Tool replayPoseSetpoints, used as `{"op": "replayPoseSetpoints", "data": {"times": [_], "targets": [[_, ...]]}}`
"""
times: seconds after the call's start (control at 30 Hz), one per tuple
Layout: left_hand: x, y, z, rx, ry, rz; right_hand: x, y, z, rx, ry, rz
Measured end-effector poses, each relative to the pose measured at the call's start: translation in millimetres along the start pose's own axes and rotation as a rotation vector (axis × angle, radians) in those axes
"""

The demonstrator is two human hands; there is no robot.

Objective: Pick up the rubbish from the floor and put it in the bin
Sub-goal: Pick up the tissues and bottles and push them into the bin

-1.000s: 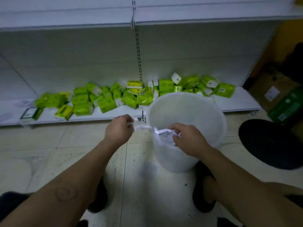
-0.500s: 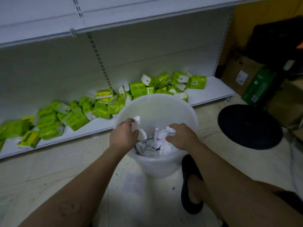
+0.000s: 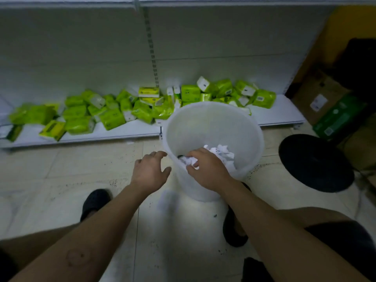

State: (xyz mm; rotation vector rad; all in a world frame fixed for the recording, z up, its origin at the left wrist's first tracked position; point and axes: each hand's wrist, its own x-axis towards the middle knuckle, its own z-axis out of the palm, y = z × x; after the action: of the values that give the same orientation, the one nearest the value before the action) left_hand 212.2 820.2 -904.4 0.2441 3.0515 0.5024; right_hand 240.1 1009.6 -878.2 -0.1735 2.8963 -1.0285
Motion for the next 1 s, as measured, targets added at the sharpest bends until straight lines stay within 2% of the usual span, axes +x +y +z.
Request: {"op": "replayPoseSetpoints", "data": {"times": [0.1,0.2,0.37,0.53,0.73,0.87,1.0], "targets": [[-25,-30,2,-0.01,-0.081,-0.065,-8,-22,20,-0.042,-0.094,-0.063],[-42,-56,11,-0.021,-0.198,-0.132,-12,-27,47,-0.125,-0.289,-0.053],[-50,-86,46,-0.032,-0.364,-0.193,-13,4,103,-0.185,-0.585,0.128],[-38,-111,99,-0.006,-0.478,-0.241,-2,56,165,-0.219,-0.757,0.264],[-11,-134,174,-0.045,-0.529,-0.3,31,109,238,-0.29,-0.817,0.317],[8,-142,212,-0.09,-0.515,-0.296,56,115,281,-0.308,-0.734,0.223],[19,-153,237,-0.141,-0.548,-0.279,61,119,315,-0.392,-0.8,0.204]]}}
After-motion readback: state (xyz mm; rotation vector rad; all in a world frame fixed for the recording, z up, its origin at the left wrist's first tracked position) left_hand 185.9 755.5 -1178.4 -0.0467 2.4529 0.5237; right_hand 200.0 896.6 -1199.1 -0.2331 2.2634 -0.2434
